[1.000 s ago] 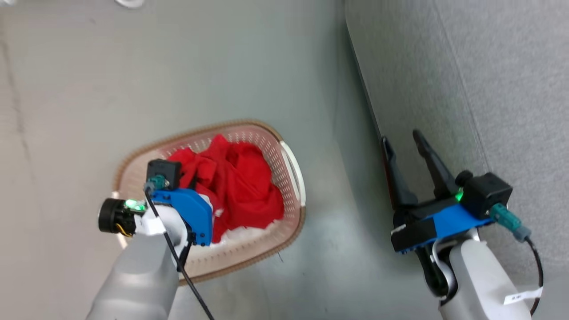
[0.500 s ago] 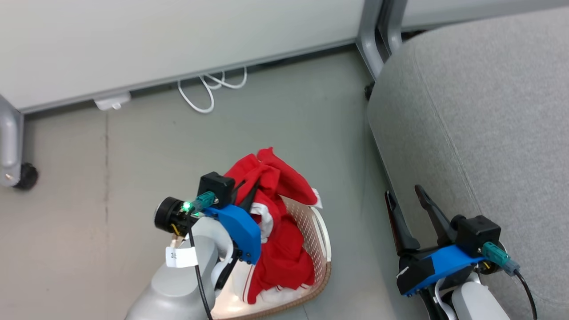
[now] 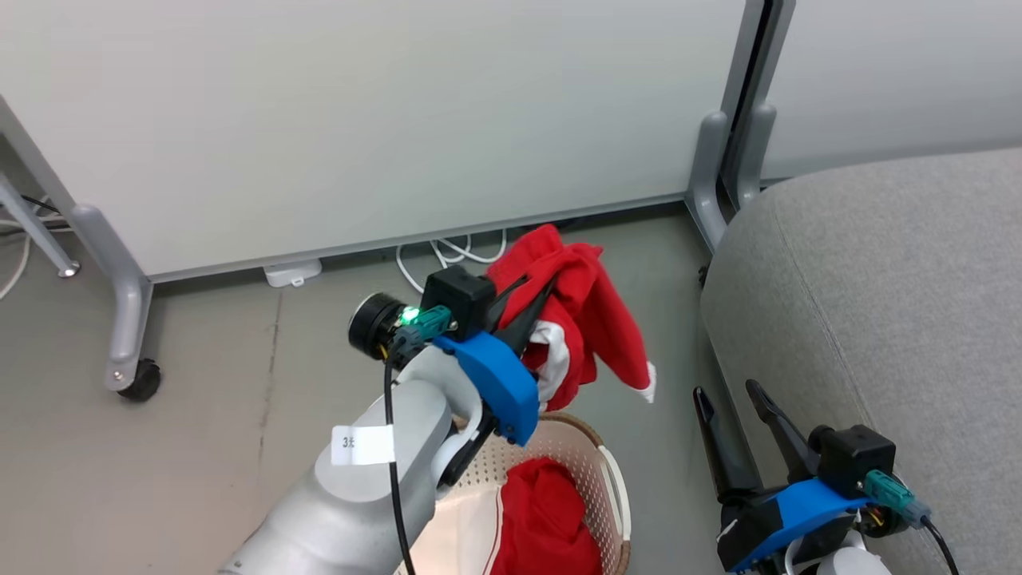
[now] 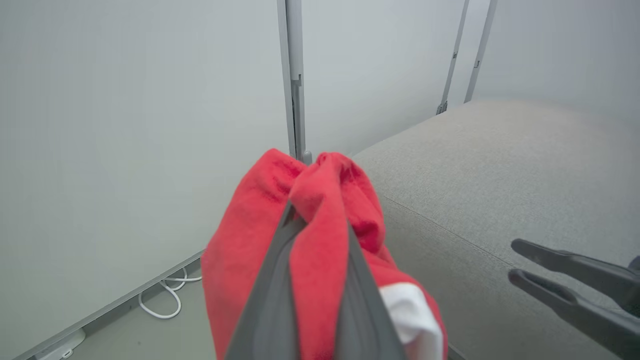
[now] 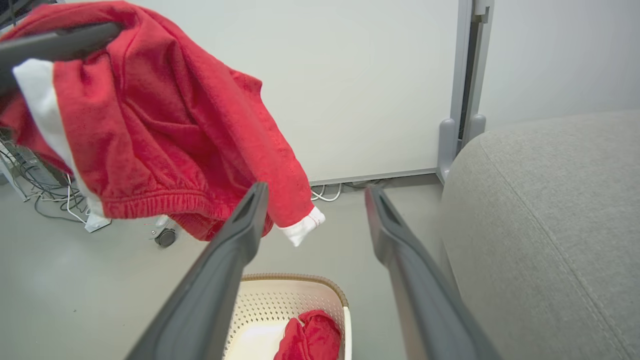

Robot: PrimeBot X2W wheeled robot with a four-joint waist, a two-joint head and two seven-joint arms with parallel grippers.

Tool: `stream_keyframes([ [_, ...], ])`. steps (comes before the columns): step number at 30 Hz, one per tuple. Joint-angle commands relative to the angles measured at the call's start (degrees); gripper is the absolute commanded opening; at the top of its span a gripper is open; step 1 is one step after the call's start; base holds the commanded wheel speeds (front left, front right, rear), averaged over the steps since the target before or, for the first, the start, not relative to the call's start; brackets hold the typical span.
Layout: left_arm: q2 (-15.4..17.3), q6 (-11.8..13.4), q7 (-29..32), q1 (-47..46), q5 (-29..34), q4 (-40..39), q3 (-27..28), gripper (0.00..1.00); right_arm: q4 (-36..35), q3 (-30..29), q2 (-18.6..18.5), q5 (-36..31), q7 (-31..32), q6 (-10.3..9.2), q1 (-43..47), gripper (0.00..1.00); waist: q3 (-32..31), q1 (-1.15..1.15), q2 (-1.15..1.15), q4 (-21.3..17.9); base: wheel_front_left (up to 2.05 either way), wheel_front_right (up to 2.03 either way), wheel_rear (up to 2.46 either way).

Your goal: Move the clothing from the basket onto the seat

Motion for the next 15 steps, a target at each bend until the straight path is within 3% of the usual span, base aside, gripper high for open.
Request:
stream_keyframes([
  [1, 0.01, 0.45, -0.13, -1.46, -0.94, -0.98, -1.18, 0.00, -0.32, -0.15, -0.19, 0.30, 0.17, 0.03, 1.22, 1.00, -1.57, 0.01, -0.01, 1.02, 0.00, 0.00, 0.00],
  [15, 0.02, 2.40, -0.54, -5.48, -5.27, -2.20, -6.60, 0.00, -1.01, 0.88, -0.19, 1.30, 0.50, 0.03, 2.18, 1.00, -2.93, 0.01, -0.01, 1.41, 0.00, 0.00, 0.00],
])
